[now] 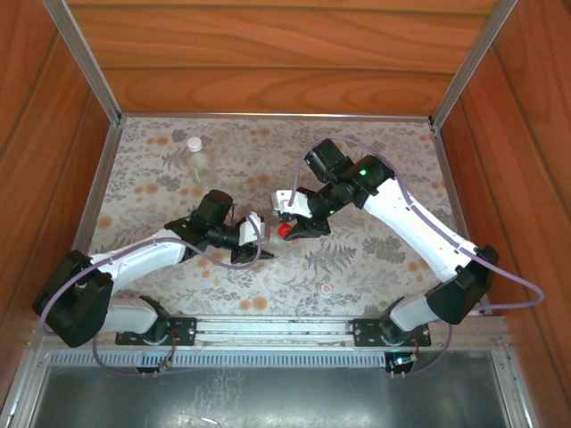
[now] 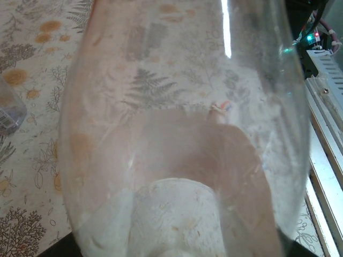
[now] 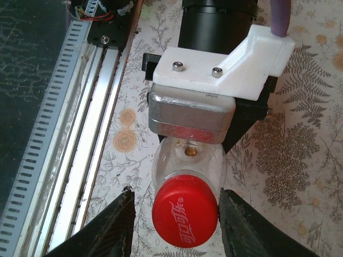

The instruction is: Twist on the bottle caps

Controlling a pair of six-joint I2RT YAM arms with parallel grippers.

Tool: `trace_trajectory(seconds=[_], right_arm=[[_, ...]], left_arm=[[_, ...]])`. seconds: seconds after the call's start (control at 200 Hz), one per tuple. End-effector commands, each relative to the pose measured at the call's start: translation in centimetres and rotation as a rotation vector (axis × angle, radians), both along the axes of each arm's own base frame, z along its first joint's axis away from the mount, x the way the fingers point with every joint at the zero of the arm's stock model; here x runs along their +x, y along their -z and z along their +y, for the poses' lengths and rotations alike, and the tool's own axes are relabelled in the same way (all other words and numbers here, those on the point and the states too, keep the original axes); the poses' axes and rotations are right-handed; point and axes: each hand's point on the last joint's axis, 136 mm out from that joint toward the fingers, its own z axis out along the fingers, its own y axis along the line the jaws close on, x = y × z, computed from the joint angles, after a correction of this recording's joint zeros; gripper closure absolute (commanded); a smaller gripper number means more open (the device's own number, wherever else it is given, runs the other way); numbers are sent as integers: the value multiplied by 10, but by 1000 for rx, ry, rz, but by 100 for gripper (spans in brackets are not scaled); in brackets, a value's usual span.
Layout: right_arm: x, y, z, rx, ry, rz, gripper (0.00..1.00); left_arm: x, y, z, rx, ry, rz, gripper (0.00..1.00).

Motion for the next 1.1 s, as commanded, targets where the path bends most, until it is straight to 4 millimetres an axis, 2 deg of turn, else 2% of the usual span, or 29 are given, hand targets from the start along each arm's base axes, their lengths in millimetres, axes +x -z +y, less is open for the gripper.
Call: trace_trajectory(seconds=[0.0, 0.105, 0.455, 0.595, 0.775, 0.905, 1.095], right_arm=[[-5, -1, 2, -1, -50, -2, 55], [-3, -1, 3, -2, -46, -2, 60], [0, 6, 4, -21, -40, 9, 60], [0, 6, 4, -24, -37, 7, 67], [-3, 3, 2, -30, -14, 35, 80], [4, -1, 7, -11, 105, 82, 100], [38, -13, 24, 48, 518, 243, 100]], left_arm=[[-2, -14, -3, -23, 25, -33, 54], [-1, -14, -3, -22, 23, -32, 54], [-1, -15, -2, -23, 16, -29, 54], [2, -13, -2, -11, 1, -36, 54], [28, -9, 6, 55, -124, -131, 54], [52, -17, 14, 72, -257, -221, 54], [84, -36, 29, 78, -464, -362, 54]])
